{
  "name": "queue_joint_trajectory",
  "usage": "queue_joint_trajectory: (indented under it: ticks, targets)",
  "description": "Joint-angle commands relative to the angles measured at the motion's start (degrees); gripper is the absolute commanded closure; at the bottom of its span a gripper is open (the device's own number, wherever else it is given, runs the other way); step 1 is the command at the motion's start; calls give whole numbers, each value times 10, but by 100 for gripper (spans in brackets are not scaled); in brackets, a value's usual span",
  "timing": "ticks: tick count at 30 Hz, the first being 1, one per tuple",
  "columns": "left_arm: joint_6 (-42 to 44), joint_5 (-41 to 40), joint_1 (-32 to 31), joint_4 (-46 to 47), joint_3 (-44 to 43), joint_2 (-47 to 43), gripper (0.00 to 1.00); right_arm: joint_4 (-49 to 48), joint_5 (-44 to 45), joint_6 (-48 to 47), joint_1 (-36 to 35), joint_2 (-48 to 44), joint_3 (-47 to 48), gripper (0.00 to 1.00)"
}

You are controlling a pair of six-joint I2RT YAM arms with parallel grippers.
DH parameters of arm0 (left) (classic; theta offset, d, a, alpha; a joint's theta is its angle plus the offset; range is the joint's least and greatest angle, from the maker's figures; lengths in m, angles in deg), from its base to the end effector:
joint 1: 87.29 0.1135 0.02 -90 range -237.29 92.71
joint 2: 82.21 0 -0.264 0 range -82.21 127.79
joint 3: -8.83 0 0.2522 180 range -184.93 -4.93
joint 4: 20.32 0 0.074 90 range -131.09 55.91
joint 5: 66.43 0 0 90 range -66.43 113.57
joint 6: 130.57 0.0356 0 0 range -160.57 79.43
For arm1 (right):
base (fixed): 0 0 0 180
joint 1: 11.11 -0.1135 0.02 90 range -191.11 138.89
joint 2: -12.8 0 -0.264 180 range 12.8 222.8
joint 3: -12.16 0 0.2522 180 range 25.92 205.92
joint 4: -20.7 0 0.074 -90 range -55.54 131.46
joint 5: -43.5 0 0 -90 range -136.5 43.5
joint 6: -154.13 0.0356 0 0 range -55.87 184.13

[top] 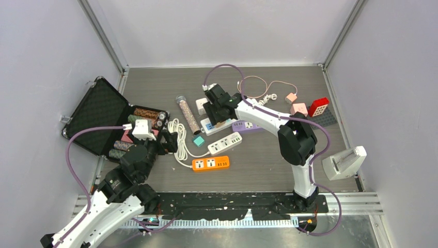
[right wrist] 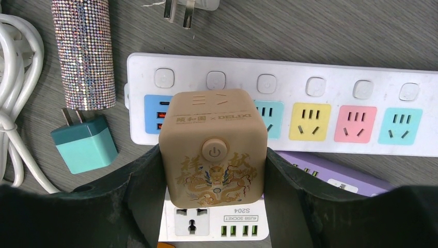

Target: Insert the plug

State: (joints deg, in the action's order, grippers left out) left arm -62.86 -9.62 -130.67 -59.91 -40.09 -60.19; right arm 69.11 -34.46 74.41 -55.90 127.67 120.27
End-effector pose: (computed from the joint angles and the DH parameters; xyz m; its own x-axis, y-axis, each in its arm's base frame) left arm 0.0871 -0.0555 0.3038 -0.2185 -0.2302 -0.9483 0.1121 0.9594 -0.2588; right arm 0.3201 0.3073 0.2340 -0.6811 -0.4302 -0.5925 -0.4908 0.8687 -0.0666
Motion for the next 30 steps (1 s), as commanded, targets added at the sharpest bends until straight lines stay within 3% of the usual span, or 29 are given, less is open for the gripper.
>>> queue_joint_trajectory:
  ticks: [1,30]
  targets:
    - [-7,-8,0,15,1,4,0,45,14,10,3,-18,0,95]
    - [-13,-8,0,4,5,-3,0,55,-47,-7,14,33,26,95]
